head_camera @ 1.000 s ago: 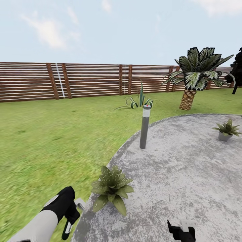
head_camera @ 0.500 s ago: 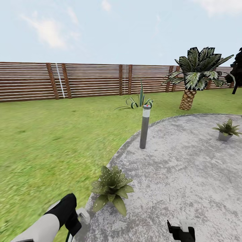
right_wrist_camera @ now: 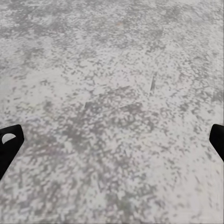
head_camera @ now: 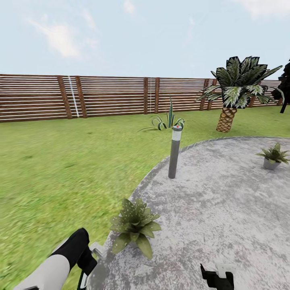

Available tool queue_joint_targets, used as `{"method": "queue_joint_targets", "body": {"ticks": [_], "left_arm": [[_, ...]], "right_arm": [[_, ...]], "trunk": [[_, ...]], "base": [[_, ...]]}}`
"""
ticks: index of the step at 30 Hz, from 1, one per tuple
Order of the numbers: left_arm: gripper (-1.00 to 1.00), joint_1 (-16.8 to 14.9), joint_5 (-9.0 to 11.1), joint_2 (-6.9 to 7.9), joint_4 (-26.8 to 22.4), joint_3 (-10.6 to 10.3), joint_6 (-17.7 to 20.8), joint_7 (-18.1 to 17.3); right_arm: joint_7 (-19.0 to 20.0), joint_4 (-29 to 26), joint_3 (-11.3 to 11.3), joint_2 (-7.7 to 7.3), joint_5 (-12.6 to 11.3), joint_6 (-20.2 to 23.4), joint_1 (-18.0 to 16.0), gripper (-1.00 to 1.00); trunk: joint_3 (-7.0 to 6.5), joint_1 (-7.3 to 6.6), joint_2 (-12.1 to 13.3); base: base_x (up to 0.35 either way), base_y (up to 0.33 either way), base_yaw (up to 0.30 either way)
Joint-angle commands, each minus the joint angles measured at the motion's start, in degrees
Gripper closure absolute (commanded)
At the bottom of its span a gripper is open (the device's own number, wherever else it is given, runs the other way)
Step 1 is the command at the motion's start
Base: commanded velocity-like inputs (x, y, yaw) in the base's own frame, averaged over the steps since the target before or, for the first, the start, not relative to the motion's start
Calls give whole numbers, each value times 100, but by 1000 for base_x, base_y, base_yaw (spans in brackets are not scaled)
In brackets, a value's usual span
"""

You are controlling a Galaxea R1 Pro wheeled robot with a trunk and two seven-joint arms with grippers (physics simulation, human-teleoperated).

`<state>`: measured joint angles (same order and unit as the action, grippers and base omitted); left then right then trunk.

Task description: Pick up the pesticide atomizer in the garden and spray insectifuge to fully cover both potted plants in the garden.

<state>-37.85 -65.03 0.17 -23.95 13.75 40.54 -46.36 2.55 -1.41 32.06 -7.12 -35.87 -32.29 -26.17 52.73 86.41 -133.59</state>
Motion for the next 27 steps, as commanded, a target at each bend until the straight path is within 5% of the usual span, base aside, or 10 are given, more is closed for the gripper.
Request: {"method": "queue_joint_targets", "body": {"ticks": [1, 12, 18, 27], "left_arm": [[100, -3, -31, -17, -5, 46, 25, 55], [100, -4, -48, -25, -4, 47, 25, 140], [100, -106, -69, -46, -82, -374, 117, 105], [100, -266, -86, -60, 14, -439, 298, 93]], "right_arm": [[27, 0, 32, -2, -60, -15, -2, -100], [27, 0, 29, -9, -61, -15, -2, -100], [27, 1, 29, -9, -55, -15, -2, -100], [27, 4, 29, -24, -52, -15, -2, -100]], "trunk": [[6, -1, -2], [6, -1, -2], [6, -1, -2], [6, -1, -2]], "base": [[0, -19, 246], [6, -232, 114], [20, -82, 0], [0, -1, 0]]}}
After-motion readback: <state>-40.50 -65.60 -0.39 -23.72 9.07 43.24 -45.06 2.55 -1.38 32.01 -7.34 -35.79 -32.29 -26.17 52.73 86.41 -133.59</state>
